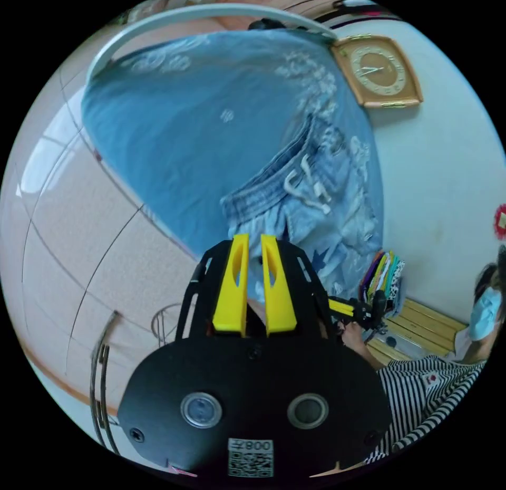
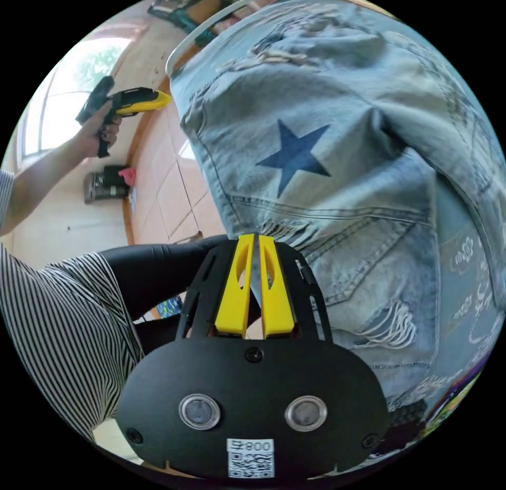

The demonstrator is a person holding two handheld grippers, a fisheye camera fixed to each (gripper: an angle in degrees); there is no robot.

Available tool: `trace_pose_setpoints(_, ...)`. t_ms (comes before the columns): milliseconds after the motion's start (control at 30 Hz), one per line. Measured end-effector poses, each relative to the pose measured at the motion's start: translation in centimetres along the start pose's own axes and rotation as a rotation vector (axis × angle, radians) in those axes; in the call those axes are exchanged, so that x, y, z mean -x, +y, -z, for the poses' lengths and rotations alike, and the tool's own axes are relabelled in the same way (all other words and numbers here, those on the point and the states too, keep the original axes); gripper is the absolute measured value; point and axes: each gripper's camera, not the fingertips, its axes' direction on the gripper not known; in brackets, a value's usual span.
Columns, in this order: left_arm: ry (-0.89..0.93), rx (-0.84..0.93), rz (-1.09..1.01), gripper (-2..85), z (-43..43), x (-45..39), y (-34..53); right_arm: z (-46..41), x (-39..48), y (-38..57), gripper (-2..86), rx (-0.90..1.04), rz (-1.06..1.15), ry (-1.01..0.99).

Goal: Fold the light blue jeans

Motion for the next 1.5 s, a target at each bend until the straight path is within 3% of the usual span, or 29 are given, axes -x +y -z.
trace_pose_setpoints(167, 0.094, -0.040, -0.180, 9.4, -6.4, -5.0, -11.9, 6.0, -8.3, 3.6, 2.6, -0.224, -0.249, -0.077)
trace_pose_setpoints(433, -0.037, -0.028, -0.276, 11.2, -19.9, -12.1, -27.6, 13.3, -24.0, 15.0, 6.4, -0.542, -0.747, -0.066)
trace_pose_setpoints(567, -0.192, 0.018, -0.295, 7.3, -26.9, -13.9, -30.1, 16.2, -30.8, 20.9, 7.7, -0.669, -0.953, -0.059)
trace_pose_setpoints(733, -0.159, 0.000, -0.322, 3.2, -31.3, -14.7, -31.2, 18.3, -35.9, 26.4, 8.3, -0.833, -1.094, -0.121)
trace_pose_setpoints(867, -0.171, -0.110, -0.317, 2.7, -33.6, -15.8, -32.5, 19.6, -38.6, 30.1, 8.8, -0.959, -1.162, -0.175)
trace_pose_setpoints(1133, -0.307, -0.214, -0.213, 3.3, -45.5, -16.1, -34.6, 21.2, -42.6, 32.6, 10.1, -0.968, -1.253, -0.130)
trace_pose_setpoints(1300, -0.201, -0.176, -0.470, 5.5, -56.0, -22.3, -33.6, 22.3, -44.0, 32.3, 10.3, -0.906, -1.272, -0.019)
trace_pose_setpoints(1500, 0.077, 0.114, -0.938, 10.6, -77.6, -36.7, -31.1, 22.9, -44.0, 31.5, 9.0, -0.764, -1.264, 0.117)
